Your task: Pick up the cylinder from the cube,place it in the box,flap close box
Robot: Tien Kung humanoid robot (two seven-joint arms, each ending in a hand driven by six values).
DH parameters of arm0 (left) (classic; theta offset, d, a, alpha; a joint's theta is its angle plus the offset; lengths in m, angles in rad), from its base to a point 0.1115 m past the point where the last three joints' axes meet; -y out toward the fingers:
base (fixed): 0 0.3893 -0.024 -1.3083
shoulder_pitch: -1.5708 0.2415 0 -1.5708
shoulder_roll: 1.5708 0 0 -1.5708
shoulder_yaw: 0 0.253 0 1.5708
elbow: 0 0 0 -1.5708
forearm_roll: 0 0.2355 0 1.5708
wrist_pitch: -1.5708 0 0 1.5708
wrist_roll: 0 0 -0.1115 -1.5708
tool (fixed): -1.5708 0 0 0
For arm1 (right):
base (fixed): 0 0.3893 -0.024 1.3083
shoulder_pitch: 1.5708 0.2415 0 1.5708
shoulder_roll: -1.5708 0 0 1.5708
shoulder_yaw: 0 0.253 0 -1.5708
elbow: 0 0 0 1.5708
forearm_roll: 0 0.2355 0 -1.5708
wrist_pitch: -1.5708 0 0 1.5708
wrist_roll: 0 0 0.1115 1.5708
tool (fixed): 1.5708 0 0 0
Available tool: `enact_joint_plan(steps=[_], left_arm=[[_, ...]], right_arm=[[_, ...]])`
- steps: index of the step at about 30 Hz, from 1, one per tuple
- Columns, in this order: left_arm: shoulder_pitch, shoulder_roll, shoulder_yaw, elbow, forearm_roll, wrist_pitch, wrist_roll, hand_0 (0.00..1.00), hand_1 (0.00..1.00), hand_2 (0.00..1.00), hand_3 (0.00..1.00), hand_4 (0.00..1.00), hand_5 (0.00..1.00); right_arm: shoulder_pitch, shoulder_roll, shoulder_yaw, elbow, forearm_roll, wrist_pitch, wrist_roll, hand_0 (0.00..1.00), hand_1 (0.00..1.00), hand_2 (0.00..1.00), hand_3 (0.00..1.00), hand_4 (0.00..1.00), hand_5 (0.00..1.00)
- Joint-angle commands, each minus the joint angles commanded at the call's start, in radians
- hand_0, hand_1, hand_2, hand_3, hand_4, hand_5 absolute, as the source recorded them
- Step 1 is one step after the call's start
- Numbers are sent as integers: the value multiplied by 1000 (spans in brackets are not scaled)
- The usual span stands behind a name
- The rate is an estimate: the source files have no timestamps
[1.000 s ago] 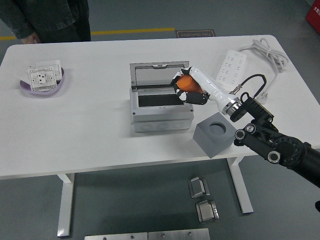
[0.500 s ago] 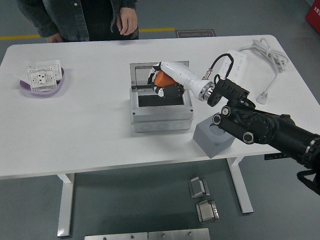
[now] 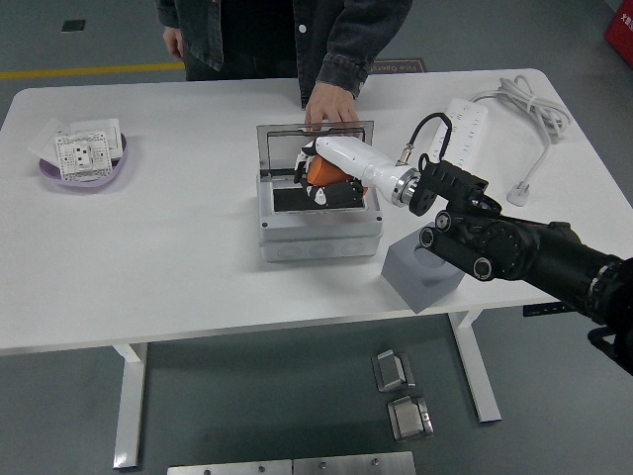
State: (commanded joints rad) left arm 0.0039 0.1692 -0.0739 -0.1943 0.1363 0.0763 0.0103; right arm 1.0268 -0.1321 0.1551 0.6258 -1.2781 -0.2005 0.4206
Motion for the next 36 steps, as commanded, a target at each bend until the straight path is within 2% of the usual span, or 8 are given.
enact_joint_plan(steps=[7,8,13,14,19,20,26,36], left_arm=[[-3,3,4,-1,-1,-4,-1,680,683,606,606,632,290],[-4,2,4,-1,0,-4,-1,678,687,609,607,631,288],[-9,1,17,-3,-11,-6,-7,678,687,609,607,631,288],[-10,1,20,-3,-14,-7,-9,678,686,608,607,629,286],[-15,1,29,-5,-21,-11,-13,678,686,608,607,629,286],[-16,1,30,-5,-21,-12,-13,678,686,606,606,627,283],[-18,0,38,-7,-27,-20,-16,677,687,604,606,625,281],[-12,-6,40,-6,-33,-24,-19,677,684,601,606,623,279]], right_arm=[[13,9,-4,-16,-35,33,11,2,104,410,315,2,2],[14,9,-6,-16,-39,33,12,179,308,599,660,108,166],[18,12,-21,-15,-58,29,14,179,308,599,660,108,166],[19,11,-24,-15,-60,27,14,606,643,770,896,630,124],[24,9,-37,-17,-68,21,14,606,643,770,896,630,124],[24,8,-38,-17,-69,20,14,717,700,797,935,683,84],[25,3,-44,-17,-74,21,15,790,728,813,959,737,128],[2,-27,8,36,-115,29,5,799,727,812,961,748,153]])
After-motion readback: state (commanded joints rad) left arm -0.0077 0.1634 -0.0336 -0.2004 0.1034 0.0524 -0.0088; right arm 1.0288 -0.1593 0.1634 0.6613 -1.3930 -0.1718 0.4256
